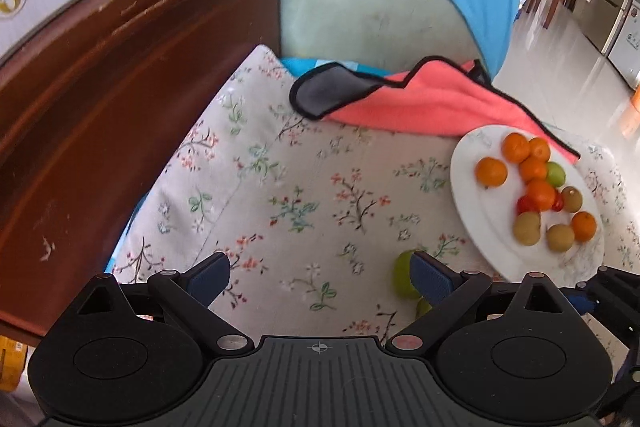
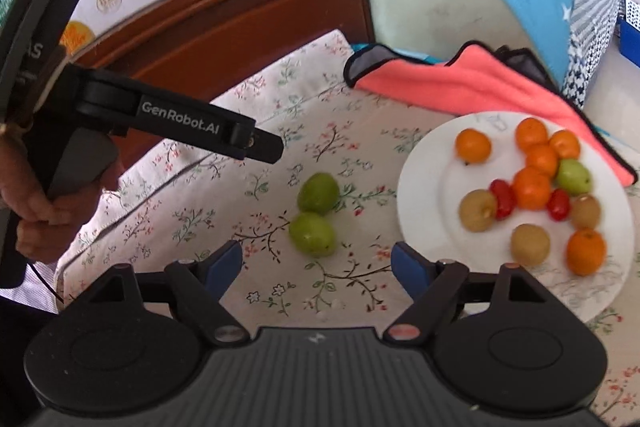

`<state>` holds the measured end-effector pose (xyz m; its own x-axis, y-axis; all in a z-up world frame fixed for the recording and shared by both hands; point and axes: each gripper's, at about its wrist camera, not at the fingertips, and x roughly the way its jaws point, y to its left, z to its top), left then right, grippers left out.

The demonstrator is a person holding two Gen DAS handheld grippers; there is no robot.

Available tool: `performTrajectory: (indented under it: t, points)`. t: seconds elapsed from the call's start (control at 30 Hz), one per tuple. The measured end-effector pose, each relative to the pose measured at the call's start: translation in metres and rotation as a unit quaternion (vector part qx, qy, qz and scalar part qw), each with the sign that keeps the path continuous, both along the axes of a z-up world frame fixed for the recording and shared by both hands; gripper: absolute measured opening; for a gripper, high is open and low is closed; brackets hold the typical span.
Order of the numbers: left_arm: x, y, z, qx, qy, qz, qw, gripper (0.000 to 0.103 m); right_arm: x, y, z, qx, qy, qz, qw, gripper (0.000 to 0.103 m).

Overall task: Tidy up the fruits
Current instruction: 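Move both open grippers back to the two loose green fruits, then grasp a green fruit with the right gripper while the left grasps the other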

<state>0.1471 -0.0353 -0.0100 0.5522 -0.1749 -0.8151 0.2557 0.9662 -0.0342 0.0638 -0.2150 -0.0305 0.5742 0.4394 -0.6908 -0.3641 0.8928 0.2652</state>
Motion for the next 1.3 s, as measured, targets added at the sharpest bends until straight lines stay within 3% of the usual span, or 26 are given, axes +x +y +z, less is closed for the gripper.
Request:
performTrajectory:
  t: [0.2,0.33,0.63,0.77,0.9,1.3]
  points:
    - [0.0,0.011,-0.003,-0.009,-0.005,0.035,0.9993,0.097,0.003,0.015,-0.008,-0.031,-0.019,0.009,0.999,0.081]
    - [-0.001,0.011,-0.002,-0.018,-0.006,0.034,0.9993,0.097,0.005,0.022,-0.012,-0.042,-0.033,0.017,0.998,0.08]
    - [-0.002,0.004,-0.004,-0.024,-0.007,0.017,0.9995,0.097,0.014,0.03,-0.025,-0.058,-0.037,0.021,0.997,0.051]
    - [-0.005,-0.005,-0.008,-0.014,-0.014,-0.008,0.9998,0.096,0.018,0.032,-0.025,-0.052,-0.041,0.021,0.998,0.032]
    - [-0.009,-0.013,-0.012,-0.015,-0.017,-0.026,0.9994,0.095,0.016,0.032,-0.023,-0.049,-0.036,0.026,0.998,0.032]
    - [-0.014,-0.042,-0.031,0.009,-0.016,-0.081,0.9965,0.075,0.005,0.005,-0.02,-0.057,-0.013,0.016,0.998,0.032]
